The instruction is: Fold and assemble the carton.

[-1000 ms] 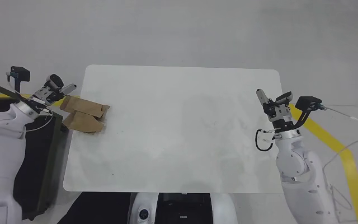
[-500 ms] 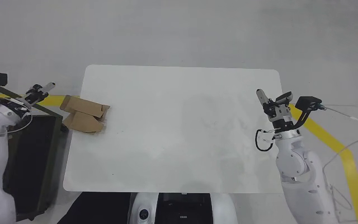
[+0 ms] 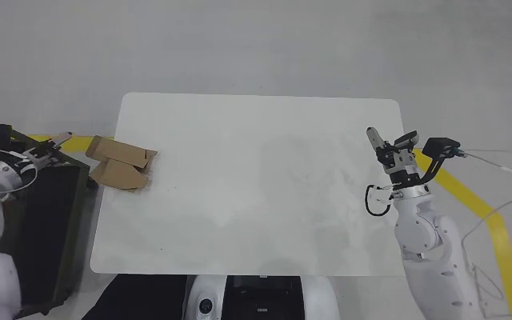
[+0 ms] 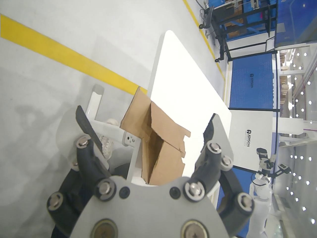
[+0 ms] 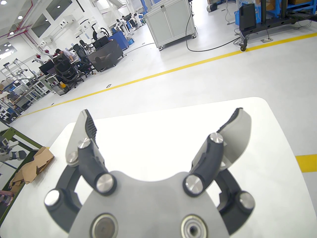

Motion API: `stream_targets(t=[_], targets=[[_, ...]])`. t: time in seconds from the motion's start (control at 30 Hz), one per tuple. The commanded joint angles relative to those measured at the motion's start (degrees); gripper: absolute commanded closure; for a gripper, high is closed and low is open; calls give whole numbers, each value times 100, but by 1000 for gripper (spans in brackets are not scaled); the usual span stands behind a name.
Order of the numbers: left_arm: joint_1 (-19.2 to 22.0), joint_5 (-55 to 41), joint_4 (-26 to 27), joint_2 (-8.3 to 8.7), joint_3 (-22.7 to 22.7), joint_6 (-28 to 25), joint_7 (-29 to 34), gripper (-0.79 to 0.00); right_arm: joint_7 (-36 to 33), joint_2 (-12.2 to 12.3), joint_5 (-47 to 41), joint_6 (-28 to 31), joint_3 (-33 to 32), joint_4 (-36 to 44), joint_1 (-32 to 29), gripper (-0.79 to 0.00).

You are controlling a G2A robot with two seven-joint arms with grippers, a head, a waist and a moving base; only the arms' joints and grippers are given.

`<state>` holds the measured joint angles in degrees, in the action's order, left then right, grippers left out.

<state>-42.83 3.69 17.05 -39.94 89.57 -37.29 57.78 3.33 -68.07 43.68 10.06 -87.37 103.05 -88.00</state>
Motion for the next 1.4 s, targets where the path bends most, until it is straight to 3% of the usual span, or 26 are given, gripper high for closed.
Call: stream_targets(t=[0.0, 0.43, 0.83, 1.37], targets=[[57, 47, -102, -36, -74, 58, 23, -785, 0, 0, 0, 0, 0, 0, 0, -785], [467, -103, -520, -335, -370, 775, 468, -785, 0, 0, 0, 0, 0, 0, 0, -785], [644, 90, -615, -506, -605, 1324, 127, -785, 0, 0, 0, 0, 0, 0, 0, -785], [676, 61, -632, -528, -615, 1372, 117, -785, 0, 0, 0, 0, 0, 0, 0, -785]])
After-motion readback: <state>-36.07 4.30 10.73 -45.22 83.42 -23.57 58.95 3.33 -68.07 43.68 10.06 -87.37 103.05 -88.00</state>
